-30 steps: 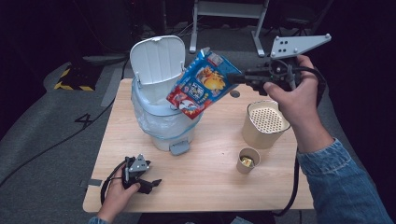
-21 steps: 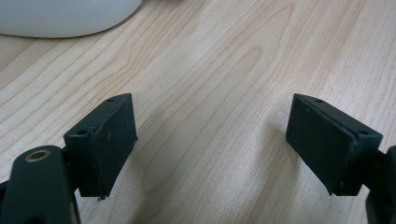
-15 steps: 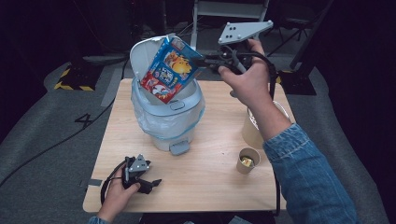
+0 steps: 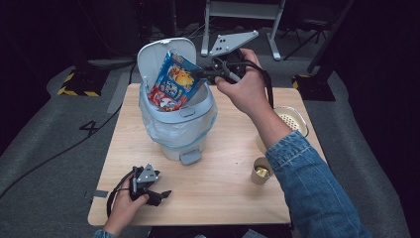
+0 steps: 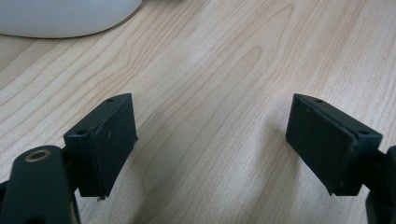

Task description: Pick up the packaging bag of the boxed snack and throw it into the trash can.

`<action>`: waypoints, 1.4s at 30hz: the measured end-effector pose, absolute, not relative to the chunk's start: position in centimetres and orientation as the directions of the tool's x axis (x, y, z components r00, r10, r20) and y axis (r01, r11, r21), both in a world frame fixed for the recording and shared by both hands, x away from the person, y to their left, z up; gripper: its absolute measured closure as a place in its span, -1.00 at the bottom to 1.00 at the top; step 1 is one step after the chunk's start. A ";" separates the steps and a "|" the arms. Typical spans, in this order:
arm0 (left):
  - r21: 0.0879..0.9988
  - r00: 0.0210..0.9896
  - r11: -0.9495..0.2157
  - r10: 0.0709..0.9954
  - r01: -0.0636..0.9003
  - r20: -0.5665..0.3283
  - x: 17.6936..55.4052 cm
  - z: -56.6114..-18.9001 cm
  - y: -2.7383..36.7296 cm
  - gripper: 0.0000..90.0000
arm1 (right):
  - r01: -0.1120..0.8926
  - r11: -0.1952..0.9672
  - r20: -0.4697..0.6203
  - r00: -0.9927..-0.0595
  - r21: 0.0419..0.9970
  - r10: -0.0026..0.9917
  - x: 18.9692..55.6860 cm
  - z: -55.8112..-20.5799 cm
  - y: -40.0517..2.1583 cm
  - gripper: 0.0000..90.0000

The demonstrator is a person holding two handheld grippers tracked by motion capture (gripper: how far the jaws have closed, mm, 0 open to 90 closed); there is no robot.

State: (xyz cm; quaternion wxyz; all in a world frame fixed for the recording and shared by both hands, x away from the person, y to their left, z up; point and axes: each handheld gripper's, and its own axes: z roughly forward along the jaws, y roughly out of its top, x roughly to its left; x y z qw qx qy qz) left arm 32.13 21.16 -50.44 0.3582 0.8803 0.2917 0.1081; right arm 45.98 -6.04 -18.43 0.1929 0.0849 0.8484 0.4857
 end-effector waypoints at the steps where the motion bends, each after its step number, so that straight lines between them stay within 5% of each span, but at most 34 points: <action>1: 0.694 0.806 -0.573 0.591 0.436 -0.019 32.1 -50.4 21.2 -0.63 | -0.043 0.514 -0.245 -0.911 0.857 0.331 46.0 -18.4 -6.0 1.00; 21: 0.694 0.806 -0.573 0.591 0.436 -0.018 32.1 -50.4 21.2 -0.63 | -0.035 0.546 -0.272 -0.893 0.837 0.359 46.1 -18.7 -6.3 1.00; 38: 0.693 0.805 -0.573 0.593 0.437 -0.018 32.2 -50.4 21.1 -0.63 | -0.070 0.622 -0.281 -0.927 0.780 0.248 46.3 -20.8 -4.7 0.98; 41: 0.693 0.805 -0.573 0.593 0.438 -0.018 32.2 -50.4 21.1 -0.63 | -0.062 0.612 -0.266 -0.931 0.789 0.249 46.3 -21.2 -4.4 0.72; 42: 0.693 0.805 -0.573 0.593 0.437 -0.018 32.2 -50.4 21.1 -0.63 | -0.046 0.594 -0.246 -0.934 0.803 0.260 46.3 -21.3 -4.2 0.41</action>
